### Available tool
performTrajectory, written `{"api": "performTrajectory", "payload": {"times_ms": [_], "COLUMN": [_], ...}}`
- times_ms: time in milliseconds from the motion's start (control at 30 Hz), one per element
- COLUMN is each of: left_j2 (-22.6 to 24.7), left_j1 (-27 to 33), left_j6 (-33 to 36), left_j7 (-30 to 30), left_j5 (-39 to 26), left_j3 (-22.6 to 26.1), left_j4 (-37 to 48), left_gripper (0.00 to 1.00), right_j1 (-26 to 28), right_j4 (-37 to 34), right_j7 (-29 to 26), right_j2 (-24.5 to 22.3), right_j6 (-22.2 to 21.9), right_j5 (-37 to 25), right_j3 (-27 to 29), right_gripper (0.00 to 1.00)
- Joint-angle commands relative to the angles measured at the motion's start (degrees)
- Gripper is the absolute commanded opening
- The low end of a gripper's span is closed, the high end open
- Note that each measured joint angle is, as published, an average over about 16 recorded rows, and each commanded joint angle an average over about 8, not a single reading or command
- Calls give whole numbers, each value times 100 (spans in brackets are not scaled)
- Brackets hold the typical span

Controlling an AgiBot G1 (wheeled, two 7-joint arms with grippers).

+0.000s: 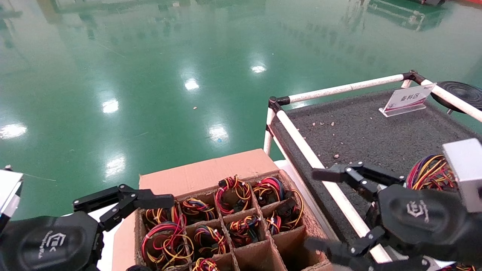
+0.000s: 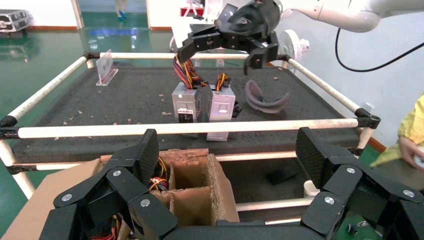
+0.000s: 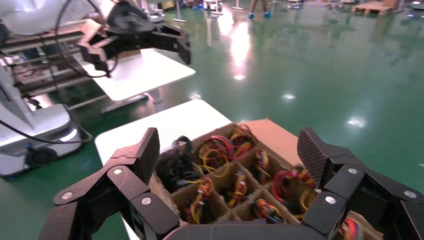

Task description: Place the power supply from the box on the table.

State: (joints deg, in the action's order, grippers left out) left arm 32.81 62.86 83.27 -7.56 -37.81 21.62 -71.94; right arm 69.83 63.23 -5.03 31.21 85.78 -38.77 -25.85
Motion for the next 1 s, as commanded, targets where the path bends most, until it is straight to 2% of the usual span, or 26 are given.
{"api": "performTrajectory", "payload": {"times_ms": [33, 533, 1000], "left_j2": [0, -1, -1], "left_j1": [0, -1, -1], "left_j6": [0, -1, -2], "left_j7": [0, 0, 1], "left_j5": [0, 1, 1], "left_j3": [0, 0, 0], "left_j4": [0, 1, 2], "left_gripper": [100, 100, 100], "right_j1": [-111, -859, -876], "right_j4": [140, 1076, 1091], "right_j7": [-77, -583, -590], "right_j2": [51, 395, 403], "right_j6": [-1, -6, -10], "right_j5": [-42, -318, -338], "right_j3": [132, 1022, 1042], "right_gripper": [100, 100, 100]}}
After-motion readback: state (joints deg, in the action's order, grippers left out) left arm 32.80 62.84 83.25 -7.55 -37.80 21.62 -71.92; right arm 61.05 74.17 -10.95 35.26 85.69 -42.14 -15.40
